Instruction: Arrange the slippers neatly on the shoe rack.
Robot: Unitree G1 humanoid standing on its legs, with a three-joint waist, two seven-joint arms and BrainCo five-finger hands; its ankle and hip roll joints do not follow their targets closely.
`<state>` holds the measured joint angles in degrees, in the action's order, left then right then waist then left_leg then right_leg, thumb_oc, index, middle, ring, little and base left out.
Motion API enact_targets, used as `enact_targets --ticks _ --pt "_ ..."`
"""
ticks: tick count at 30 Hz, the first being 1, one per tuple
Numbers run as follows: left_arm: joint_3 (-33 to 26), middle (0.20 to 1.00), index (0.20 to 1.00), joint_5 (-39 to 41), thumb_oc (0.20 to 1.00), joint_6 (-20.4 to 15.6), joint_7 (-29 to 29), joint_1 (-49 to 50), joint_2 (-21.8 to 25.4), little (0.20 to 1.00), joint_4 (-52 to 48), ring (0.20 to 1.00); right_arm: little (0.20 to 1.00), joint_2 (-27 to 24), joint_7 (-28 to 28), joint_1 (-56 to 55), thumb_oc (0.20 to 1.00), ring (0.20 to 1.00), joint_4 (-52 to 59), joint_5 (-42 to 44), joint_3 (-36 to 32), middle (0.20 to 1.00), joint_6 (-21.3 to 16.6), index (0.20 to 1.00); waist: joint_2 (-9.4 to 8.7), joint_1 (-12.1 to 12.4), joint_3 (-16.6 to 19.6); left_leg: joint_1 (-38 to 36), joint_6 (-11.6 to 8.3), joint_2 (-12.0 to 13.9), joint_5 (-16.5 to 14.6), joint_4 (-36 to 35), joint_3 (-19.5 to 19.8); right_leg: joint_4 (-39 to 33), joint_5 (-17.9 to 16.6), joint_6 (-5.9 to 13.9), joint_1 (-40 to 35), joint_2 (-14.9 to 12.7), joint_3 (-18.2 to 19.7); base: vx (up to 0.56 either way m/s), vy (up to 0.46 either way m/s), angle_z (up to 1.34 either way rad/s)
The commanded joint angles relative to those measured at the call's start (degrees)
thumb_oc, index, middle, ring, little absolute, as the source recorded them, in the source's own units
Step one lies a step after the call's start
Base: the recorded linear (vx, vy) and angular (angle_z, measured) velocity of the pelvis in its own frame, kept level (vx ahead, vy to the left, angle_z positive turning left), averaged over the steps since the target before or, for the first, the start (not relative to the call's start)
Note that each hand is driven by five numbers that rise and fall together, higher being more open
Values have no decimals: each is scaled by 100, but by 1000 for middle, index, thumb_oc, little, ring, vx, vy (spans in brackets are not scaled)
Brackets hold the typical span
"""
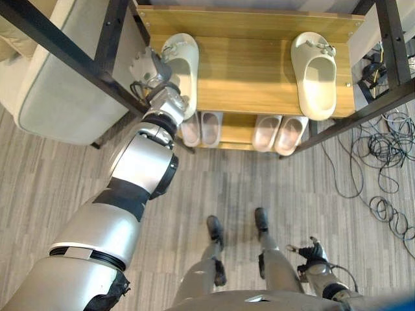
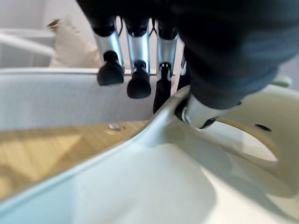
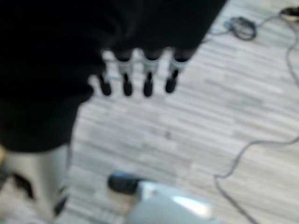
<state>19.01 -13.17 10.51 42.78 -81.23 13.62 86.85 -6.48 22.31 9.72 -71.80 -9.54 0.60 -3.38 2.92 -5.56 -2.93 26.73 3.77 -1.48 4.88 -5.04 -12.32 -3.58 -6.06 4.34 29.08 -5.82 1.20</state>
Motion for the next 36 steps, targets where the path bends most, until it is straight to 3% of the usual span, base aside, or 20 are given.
enact_targets --ticks 1,12,15,18,21,26,36 --pt "-330 200 200 114 200 -180 -151 -644 -339 200 677 200 1000 228 37 99 1000 1000 -116 137 -180 1000 89 1000 189 -101 -313 -402 -108 -221 -311 4 166 300 486 288 -329 -122 646 8 -72 -5" --pt "-681 200 200 339 200 -276 -158 -664 -699 200 642 200 1000 91 82 411 1000 1000 -277 216 -170 1000 127 1000 317 -242 -426 -537 -222 -132 -337 4 -4 351 434 150 -244 2 871 8 -49 -11" --pt "-1341 200 200 1049 200 -392 -238 -828 -731 200 656 200 1000 89 85 544 1000 1000 -321 259 -117 1000 155 1000 376 -302 -464 -570 -274 -100 -348 4 -93 372 392 101 -191 71 973 1 -58 -14" --pt "-1341 200 200 1090 200 -438 -207 -815 -814 200 615 200 1000 68 99 548 1000 1000 -348 291 -135 1000 164 1000 414 -329 -499 -598 -304 -78 -332 4 -124 373 381 80 -196 91 1004 18 -51 -13" --pt "-1698 200 200 1696 200 -518 -197 -1015 -787 200 631 200 1000 -12 100 867 1000 1000 -463 337 -90 1000 227 1000 448 -362 -559 -562 -371 -37 -281 4 -174 342 314 69 -151 112 1048 6 -57 -7" --pt "-1714 200 200 1844 200 -520 -131 -1127 -797 200 691 200 1000 -26 134 980 1000 1000 -508 350 -61 1000 241 1000 482 -421 -577 -512 -402 8 -312 4 -267 379 267 20 -11 203 1158 -8 -33 -11" --pt "-1344 200 200 1204 200 -416 131 -1086 -1100 200 762 200 1000 -116 115 1076 1000 1000 -657 376 -22 1000 284 1000 583 -565 -552 -525 -459 56 -329 4 -389 363 158 -62 98 296 1259 15 -30 -8"
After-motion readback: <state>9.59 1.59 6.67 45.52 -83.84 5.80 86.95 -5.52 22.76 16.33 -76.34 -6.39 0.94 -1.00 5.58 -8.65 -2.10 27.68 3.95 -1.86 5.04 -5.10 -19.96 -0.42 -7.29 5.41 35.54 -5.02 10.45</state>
